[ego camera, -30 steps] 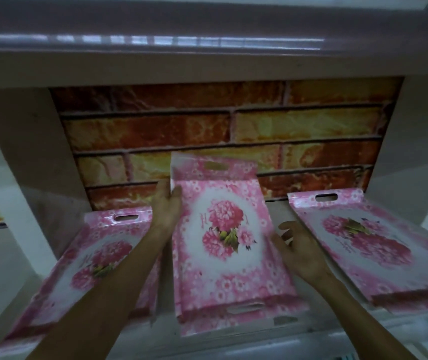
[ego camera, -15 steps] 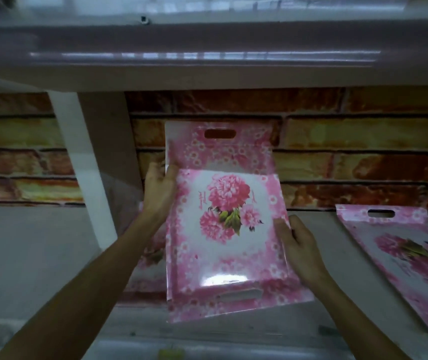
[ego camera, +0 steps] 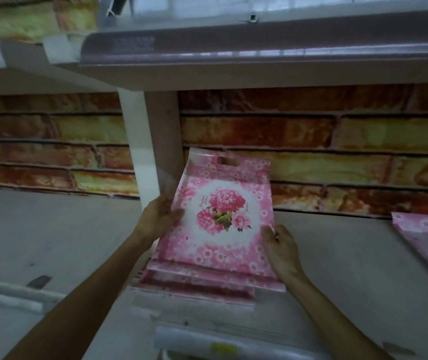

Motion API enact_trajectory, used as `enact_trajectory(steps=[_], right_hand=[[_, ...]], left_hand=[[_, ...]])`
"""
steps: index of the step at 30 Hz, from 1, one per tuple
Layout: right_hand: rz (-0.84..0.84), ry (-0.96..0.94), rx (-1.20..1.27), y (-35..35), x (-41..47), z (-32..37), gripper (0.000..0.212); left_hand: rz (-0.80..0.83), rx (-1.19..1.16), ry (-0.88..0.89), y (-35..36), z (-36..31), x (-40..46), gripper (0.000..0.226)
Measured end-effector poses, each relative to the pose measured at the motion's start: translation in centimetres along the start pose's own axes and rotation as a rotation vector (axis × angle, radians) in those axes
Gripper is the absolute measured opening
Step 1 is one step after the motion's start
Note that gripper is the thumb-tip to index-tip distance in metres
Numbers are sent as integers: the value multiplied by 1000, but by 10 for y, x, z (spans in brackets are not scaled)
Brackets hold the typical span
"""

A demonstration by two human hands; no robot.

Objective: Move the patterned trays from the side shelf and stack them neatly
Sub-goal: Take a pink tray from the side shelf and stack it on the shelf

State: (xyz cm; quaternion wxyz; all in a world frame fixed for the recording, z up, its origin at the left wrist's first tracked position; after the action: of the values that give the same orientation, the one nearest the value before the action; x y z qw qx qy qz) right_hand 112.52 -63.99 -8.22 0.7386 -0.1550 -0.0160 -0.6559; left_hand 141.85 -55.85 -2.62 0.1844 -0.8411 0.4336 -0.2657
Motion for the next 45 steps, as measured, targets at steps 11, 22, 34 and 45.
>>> enact_trajectory(steps=[11,22,34,45], right_hand=[[127,36,-432,44,-7,-17,33],[179,50,-594,48,-3,-28,46],[161,77,-632,53,-10,-32,38],[140,83,-626,27,-11,-16,45]], left_hand=[[74,337,-35,-3,72,1,25],[90,463,56,10,78,8,23],[28,569,54,9,85,4,20],[94,685,82,5,63,-2,28]])
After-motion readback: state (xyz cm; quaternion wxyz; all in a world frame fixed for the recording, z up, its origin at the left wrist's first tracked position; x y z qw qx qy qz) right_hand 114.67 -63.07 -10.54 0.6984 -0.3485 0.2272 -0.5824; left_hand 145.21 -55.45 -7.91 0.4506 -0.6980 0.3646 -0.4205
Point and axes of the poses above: each hand's wrist, its own x-axis towards the middle knuckle, its own y-axis out of the palm, z = x × y, the point moved 8 cm from there along x, towards the middle knuckle, and after that the axes turned 7 degrees about x, right-handed, at the moved point
